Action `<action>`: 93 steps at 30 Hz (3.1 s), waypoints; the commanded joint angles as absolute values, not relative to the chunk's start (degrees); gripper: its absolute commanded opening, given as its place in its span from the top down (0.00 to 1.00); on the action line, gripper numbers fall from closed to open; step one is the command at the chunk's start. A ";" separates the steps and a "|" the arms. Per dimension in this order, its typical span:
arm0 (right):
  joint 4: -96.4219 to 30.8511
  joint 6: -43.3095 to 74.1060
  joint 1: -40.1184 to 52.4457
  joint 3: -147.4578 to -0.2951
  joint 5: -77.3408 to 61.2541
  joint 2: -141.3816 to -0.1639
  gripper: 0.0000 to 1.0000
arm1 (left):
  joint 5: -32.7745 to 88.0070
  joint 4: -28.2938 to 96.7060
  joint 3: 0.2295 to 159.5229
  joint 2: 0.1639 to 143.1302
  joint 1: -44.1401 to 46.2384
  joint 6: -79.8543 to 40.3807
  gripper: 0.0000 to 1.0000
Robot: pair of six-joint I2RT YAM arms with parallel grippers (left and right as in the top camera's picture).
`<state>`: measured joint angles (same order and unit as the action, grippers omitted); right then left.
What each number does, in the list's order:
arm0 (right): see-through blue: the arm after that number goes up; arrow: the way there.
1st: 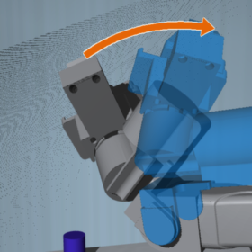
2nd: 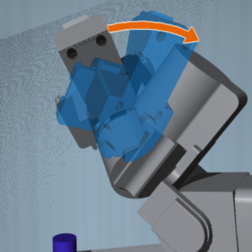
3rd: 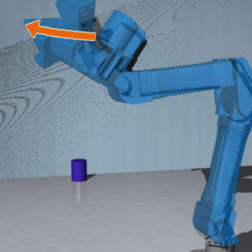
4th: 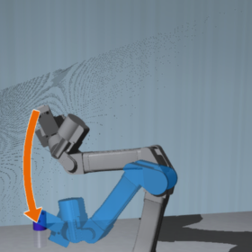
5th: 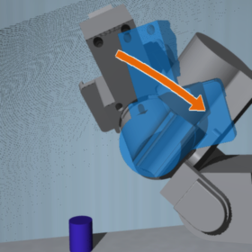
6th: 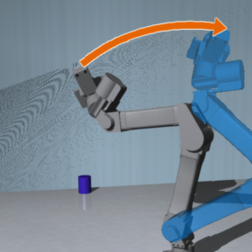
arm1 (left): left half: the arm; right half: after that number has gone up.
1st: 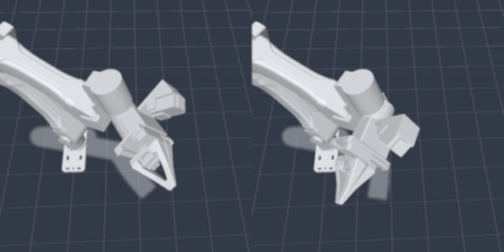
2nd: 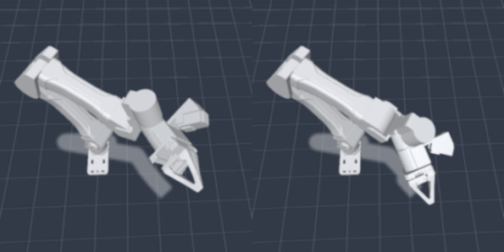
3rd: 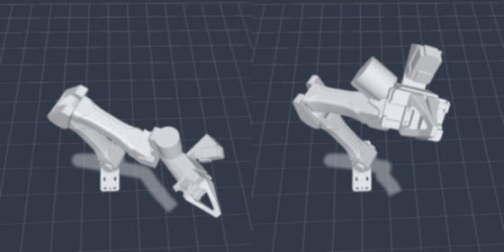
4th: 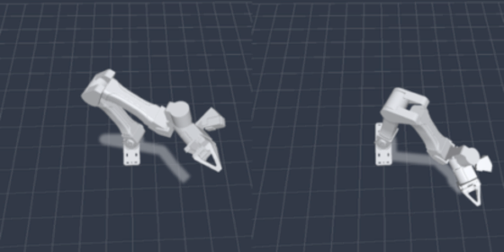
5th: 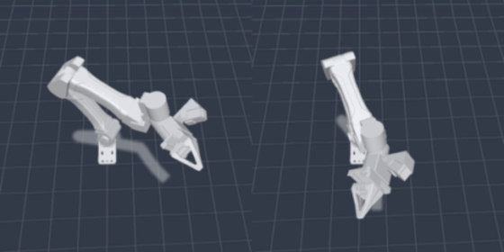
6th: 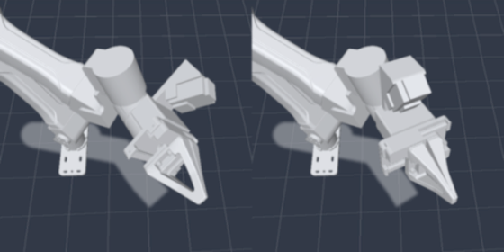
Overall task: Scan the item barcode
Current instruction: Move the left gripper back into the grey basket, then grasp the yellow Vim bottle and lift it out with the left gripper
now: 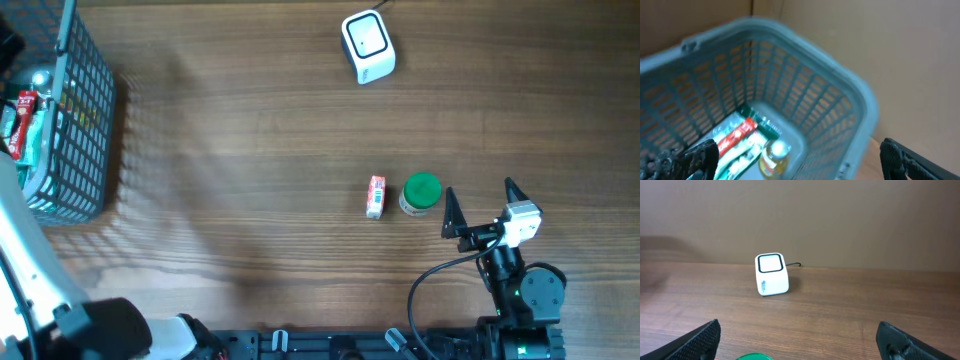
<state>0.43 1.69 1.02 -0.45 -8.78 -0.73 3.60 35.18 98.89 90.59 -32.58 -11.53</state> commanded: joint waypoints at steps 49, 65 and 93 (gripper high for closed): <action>0.60 1.54 1.10 -0.30 -8.84 -0.64 0.00 | 0.80 38.89 98.61 117.10 -33.56 -14.55 0.58; 0.60 1.52 1.10 -0.30 -8.84 -0.64 0.00 | -0.08 33.10 98.65 99.94 -33.56 -14.55 0.62; 0.60 1.56 1.10 -0.30 -8.84 -0.64 0.00 | -4.82 52.95 98.54 74.06 1.08 -15.99 0.66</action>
